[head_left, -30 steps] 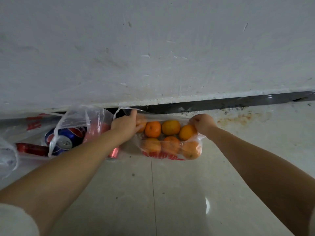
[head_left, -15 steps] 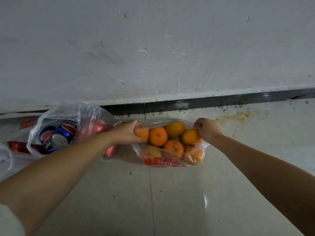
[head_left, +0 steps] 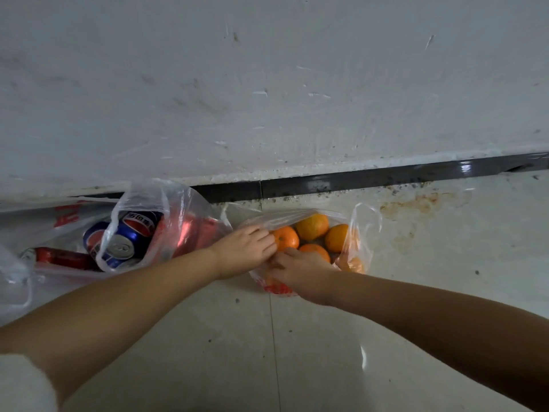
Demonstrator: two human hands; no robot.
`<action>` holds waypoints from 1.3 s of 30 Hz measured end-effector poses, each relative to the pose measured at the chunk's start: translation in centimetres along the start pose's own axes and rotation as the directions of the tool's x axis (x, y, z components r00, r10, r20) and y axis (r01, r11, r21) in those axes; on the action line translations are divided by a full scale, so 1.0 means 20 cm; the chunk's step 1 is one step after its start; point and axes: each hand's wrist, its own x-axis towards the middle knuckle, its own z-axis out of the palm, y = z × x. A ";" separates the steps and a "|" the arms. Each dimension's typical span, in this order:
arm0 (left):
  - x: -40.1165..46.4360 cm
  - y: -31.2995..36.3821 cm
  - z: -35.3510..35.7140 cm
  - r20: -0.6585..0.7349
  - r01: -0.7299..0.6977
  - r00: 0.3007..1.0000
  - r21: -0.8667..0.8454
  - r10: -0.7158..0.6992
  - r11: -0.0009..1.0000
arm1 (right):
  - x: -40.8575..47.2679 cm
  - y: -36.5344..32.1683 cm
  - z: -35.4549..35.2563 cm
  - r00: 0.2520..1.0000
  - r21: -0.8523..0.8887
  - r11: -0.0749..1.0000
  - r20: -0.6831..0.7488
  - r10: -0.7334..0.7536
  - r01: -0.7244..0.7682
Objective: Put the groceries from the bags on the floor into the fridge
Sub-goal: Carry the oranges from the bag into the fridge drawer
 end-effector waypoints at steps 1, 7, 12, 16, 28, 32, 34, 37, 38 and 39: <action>0.01 0.01 0.00 0.042 -0.004 0.999 -0.011 0.005 1.000 | 0.02 0.00 0.03 0.998 -0.001 0.999 0.028 0.051 -0.051; 0.09 0.03 0.00 0.368 0.280 0.887 0.050 -0.278 0.959 | 0.13 0.04 0.01 0.990 -0.009 0.993 0.078 0.114 -0.114; 0.12 0.03 0.02 0.478 0.414 0.786 0.065 -0.392 0.908 | 0.16 0.00 -0.03 0.973 -0.003 0.975 0.070 0.220 -0.220; 0.14 -0.01 0.04 0.530 0.439 0.754 0.033 -0.389 0.898 | 0.01 -0.10 0.06 0.987 0.109 0.982 0.066 0.147 -0.154; -0.11 -0.05 0.01 0.433 0.571 0.817 -0.699 -0.382 0.429 | -0.08 0.00 0.10 0.990 0.124 0.991 -0.122 0.074 -0.059; -0.12 -0.03 -0.02 0.538 0.619 0.772 -0.759 -0.340 0.204 | -0.14 -0.01 0.19 0.981 -0.021 0.982 0.049 -0.188 0.189; -0.11 -0.03 -0.03 0.589 0.643 0.743 -0.760 -0.318 0.094 | -0.13 -0.02 0.16 0.973 -0.024 0.977 0.103 -0.208 0.211; -0.10 -0.07 -0.06 0.635 0.651 0.685 -0.753 -0.358 -0.092 | -0.05 0.01 0.07 0.995 0.084 0.992 0.020 -0.095 0.093; -0.10 -0.09 -0.06 0.652 0.655 0.664 -0.743 -0.367 -0.135 | -0.02 0.02 0.05 0.999 0.095 0.994 -0.004 -0.046 0.046; -0.10 -0.10 -0.07 0.666 0.663 0.648 -0.732 -0.369 -0.158 | 0.02 0.02 0.04 1.000 0.073 0.997 -0.003 -0.013 0.013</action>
